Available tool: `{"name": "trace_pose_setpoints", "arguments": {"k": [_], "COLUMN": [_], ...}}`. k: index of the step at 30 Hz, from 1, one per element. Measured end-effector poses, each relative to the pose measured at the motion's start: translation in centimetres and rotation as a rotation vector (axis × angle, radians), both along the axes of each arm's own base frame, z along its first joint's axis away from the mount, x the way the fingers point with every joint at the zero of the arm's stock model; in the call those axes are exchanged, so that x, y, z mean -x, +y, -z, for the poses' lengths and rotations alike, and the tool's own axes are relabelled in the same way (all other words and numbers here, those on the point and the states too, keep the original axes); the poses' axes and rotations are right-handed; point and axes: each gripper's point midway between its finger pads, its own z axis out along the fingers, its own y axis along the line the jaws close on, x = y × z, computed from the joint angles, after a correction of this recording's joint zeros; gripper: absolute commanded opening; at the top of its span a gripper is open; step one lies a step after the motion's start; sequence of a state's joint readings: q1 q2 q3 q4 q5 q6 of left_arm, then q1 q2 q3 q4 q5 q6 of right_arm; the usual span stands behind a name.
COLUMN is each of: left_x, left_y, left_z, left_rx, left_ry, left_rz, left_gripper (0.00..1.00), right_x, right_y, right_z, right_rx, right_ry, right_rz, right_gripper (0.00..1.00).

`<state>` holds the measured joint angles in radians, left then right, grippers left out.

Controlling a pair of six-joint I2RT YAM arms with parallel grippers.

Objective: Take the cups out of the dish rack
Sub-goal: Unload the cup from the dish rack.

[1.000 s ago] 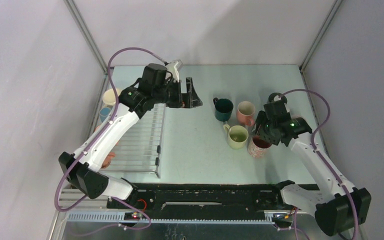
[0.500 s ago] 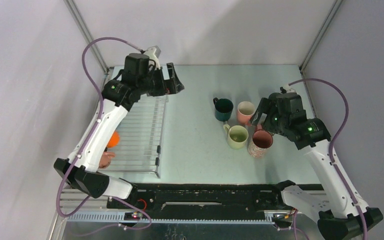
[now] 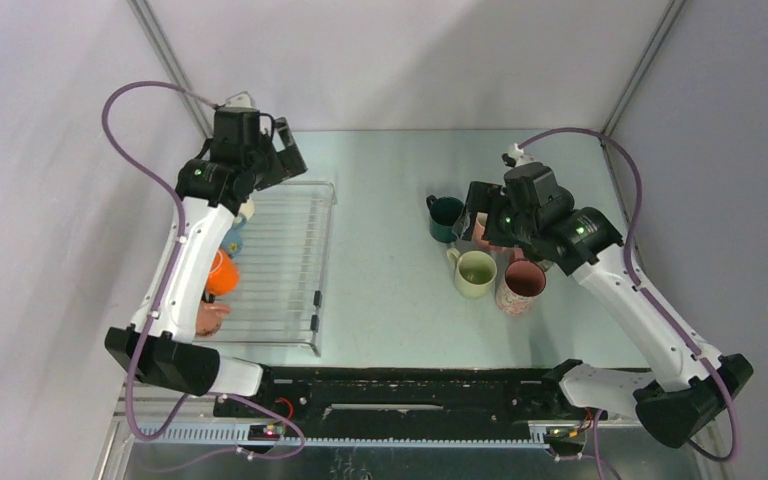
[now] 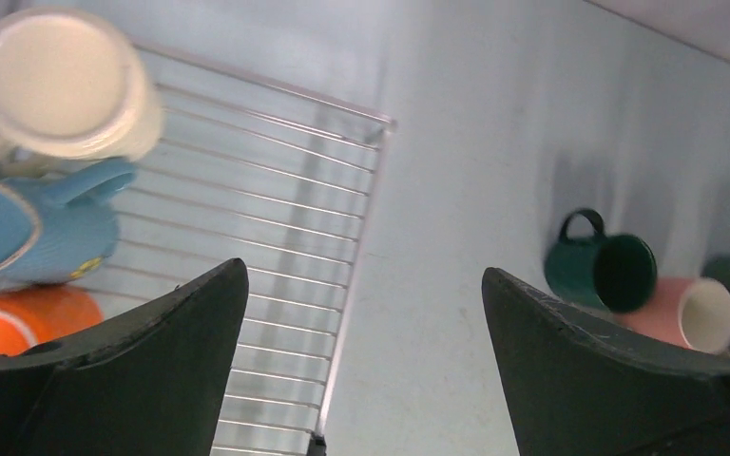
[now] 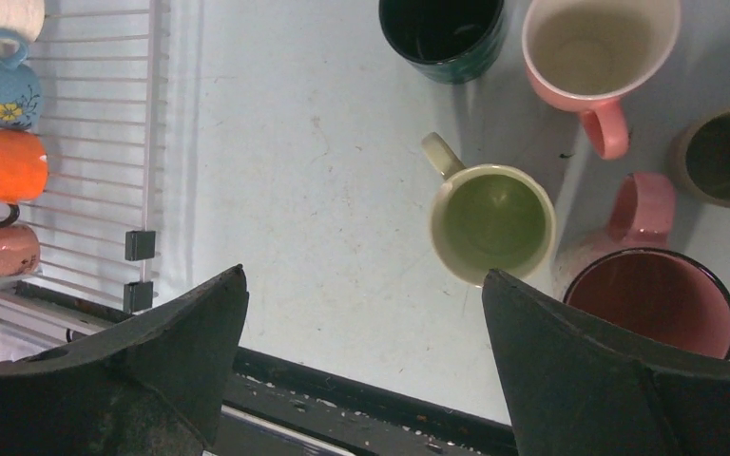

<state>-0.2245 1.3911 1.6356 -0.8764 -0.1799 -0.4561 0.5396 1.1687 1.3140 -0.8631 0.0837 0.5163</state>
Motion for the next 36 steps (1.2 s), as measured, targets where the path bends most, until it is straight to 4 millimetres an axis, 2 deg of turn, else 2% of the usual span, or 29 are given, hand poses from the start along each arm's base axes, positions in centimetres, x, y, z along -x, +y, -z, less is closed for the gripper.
{"name": "trace_pose_setpoints", "arguments": {"k": [7,14,19,25,31,36], "left_x": [-0.3,-1.0,0.0,1.7,2.2,1.9], "left_y": [5.6,9.0,11.0,15.4,18.3,19.0], "left_z": [1.9,4.8,7.2,9.8,9.9,10.4], "left_rx": [-0.058,-0.096,-0.119,-0.112,-0.097,-0.083], "left_ry": [0.033,0.083,0.136,0.192,0.187,0.197], "left_rz": [-0.202,-0.341,-0.434,-0.569,-0.646,-0.634], "left_gripper": [1.0,1.0,1.0,1.0,1.0,1.0], "right_x": [-0.5,-0.9,-0.9,-0.3,-0.3,-0.4], "right_y": [1.2,2.2,2.6,3.0,3.7,4.1], "right_z": [-0.1,0.5,0.8,2.6,2.3,2.4], "right_rx": [-0.018,-0.024,-0.033,-0.038,-0.061,-0.076], "right_ry": [-0.013,0.001,-0.006,0.033,0.022,0.016], "right_rz": [-0.04,-0.075,-0.086,-0.114,-0.149,-0.169], "right_gripper": [1.0,1.0,1.0,1.0,1.0,1.0]}}
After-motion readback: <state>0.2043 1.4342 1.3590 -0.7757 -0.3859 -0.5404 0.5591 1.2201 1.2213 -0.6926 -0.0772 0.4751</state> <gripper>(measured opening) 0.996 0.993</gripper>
